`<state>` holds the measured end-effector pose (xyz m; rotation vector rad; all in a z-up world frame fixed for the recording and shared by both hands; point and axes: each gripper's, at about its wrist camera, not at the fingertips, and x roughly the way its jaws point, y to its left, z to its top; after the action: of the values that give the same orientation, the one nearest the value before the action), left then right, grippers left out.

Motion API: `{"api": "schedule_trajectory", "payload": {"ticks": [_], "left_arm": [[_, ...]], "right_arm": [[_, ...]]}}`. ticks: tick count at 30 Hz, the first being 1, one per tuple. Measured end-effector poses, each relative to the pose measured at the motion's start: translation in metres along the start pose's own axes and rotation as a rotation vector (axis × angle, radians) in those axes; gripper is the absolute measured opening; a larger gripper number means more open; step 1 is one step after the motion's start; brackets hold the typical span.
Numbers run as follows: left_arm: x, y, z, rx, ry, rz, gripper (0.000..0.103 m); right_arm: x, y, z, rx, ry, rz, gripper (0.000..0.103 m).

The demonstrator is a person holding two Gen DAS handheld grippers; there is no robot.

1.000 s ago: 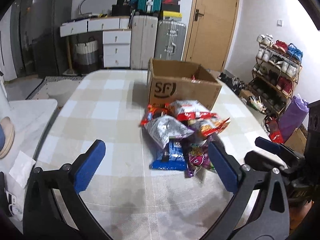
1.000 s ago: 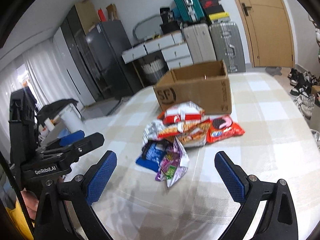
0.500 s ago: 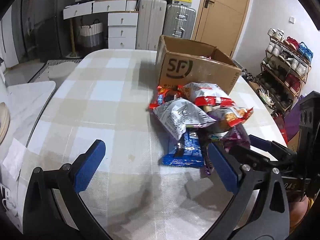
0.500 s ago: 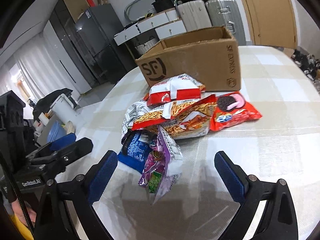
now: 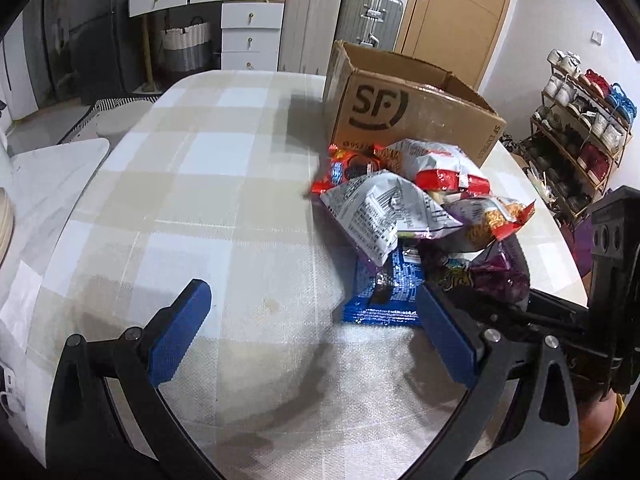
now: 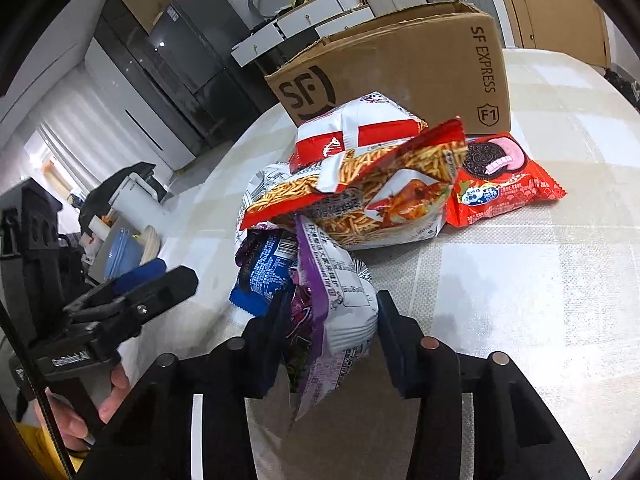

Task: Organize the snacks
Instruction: 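Grasp the blue cookie pack with the left tool while the right tool grasps the purple-white bag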

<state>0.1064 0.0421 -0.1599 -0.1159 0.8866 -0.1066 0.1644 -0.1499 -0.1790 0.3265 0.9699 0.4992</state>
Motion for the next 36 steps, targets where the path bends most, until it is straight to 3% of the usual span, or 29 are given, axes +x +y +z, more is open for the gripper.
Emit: {"api": "schedule_trajectory", "payload": {"ticks": [1, 4, 15, 24, 29, 30, 32, 34, 36], "left_arm": [[0.001, 0.0, 0.0, 0.001, 0.002, 0.0, 0.102], [0.004, -0.003, 0.001, 0.008, 0.007, 0.007, 0.102], [0.02, -0.023, 0.002, 0.064, 0.07, 0.005, 0.102], [0.059, -0.045, 0.015, 0.103, 0.128, 0.053, 0.102], [0.074, -0.043, 0.014, 0.073, 0.156, -0.01, 0.099], [0.073, -0.044, 0.014, 0.084, 0.147, -0.004, 0.095], [0.071, -0.046, 0.013, 0.105, 0.134, 0.013, 0.074], [0.067, -0.045, 0.012, 0.127, 0.124, 0.017, 0.046], [0.063, -0.04, 0.01, 0.115, 0.122, -0.003, 0.043]], "right_arm": [[-0.001, -0.002, -0.001, 0.001, -0.001, 0.003, 0.033], [-0.007, -0.01, -0.004, 0.028, -0.019, 0.034, 0.031], [-0.05, -0.019, -0.026, 0.007, -0.15, 0.088, 0.03], [-0.054, -0.014, -0.033, 0.004, -0.165, 0.164, 0.03], [-0.057, -0.019, -0.035, 0.028, -0.169, 0.154, 0.03], [-0.059, -0.022, -0.036, 0.034, -0.169, 0.161, 0.031], [-0.059, -0.026, -0.036, 0.049, -0.171, 0.172, 0.031], [-0.06, -0.025, -0.038, 0.037, -0.178, 0.193, 0.03], [-0.064, -0.02, -0.041, 0.008, -0.182, 0.189, 0.03]]}}
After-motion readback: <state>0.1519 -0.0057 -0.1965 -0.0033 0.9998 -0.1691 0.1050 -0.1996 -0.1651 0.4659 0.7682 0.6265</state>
